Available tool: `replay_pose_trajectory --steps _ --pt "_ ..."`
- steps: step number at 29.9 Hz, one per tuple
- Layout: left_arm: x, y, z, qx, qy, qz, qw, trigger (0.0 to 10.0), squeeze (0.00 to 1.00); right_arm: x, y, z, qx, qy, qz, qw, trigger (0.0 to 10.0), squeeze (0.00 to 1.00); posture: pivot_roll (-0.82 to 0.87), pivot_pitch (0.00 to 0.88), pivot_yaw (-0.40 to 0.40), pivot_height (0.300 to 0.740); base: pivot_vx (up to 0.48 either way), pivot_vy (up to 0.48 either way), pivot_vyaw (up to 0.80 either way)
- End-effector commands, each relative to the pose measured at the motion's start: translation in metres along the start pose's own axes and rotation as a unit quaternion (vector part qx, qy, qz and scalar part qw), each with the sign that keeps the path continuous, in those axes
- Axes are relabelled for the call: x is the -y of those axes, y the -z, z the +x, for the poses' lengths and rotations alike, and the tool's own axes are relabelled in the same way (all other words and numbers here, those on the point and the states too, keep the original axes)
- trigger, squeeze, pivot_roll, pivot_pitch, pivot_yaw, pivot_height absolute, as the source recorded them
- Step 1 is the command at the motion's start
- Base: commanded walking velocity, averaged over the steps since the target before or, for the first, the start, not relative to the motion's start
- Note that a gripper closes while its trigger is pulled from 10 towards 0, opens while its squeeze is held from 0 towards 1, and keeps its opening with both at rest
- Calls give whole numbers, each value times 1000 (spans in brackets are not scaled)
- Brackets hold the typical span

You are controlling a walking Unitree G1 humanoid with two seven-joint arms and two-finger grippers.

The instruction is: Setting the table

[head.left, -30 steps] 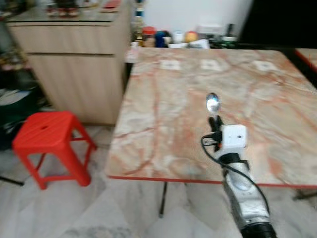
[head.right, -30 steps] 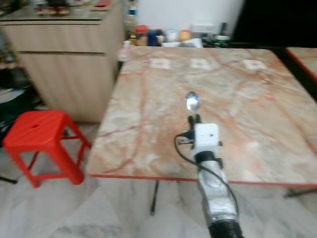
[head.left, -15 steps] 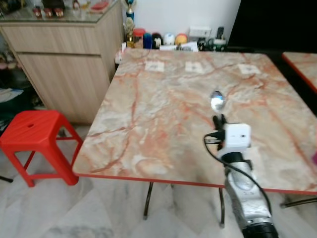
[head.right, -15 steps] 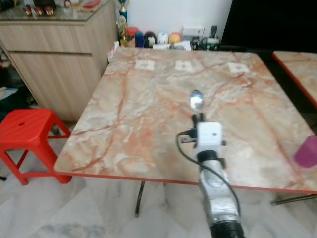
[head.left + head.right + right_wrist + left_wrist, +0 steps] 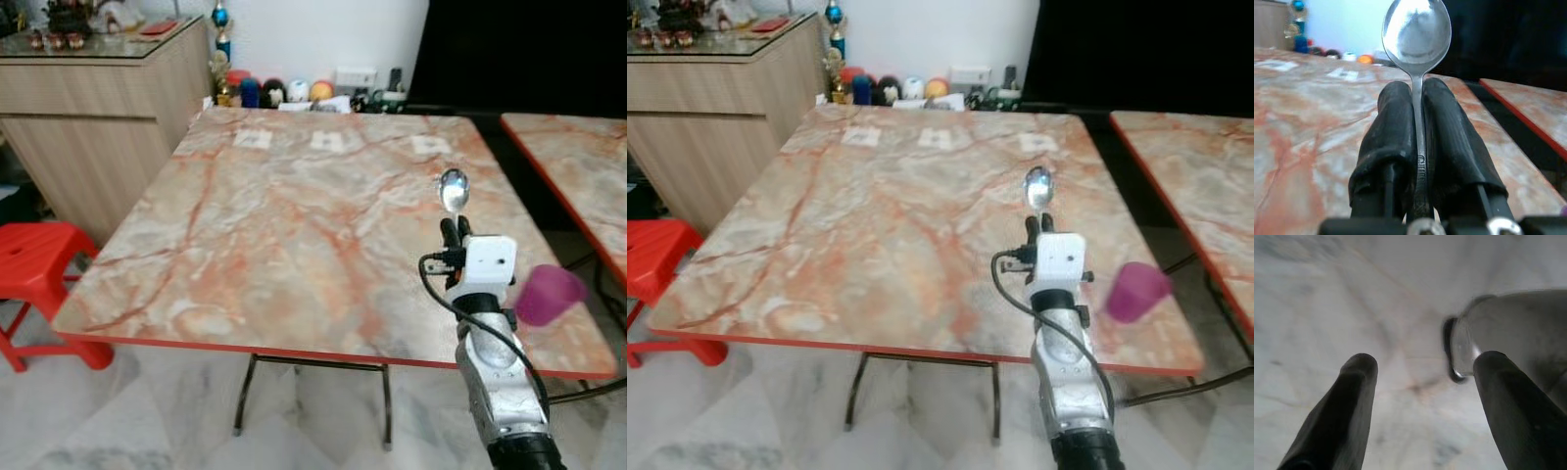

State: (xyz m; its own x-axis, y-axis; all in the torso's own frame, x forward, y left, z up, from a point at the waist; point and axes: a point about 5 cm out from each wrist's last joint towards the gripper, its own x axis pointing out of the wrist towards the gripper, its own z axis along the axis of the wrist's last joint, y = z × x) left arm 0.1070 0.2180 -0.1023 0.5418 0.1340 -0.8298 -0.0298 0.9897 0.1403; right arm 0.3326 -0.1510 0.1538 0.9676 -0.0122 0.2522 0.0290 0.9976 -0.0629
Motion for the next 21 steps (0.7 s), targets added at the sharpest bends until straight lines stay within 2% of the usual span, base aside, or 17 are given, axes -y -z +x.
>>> replay_pose_trajectory --steps 1,11,21 --pt "2 8 -2 -18 6 7 1000 10000 0 2 -5 3 11 2 -4 1000 10000 0 40 99 -39 740 0 -442 0" --pt "2 7 -2 -17 6 7 1000 10000 0 6 -9 5 22 14 -2 1000 10000 0 36 115 -34 740 0 -442 0" --pt "2 7 -2 -17 5 7 1000 10000 0 12 -26 8 65 35 7 997 10000 0 37 115 -35 740 0 -442 0"
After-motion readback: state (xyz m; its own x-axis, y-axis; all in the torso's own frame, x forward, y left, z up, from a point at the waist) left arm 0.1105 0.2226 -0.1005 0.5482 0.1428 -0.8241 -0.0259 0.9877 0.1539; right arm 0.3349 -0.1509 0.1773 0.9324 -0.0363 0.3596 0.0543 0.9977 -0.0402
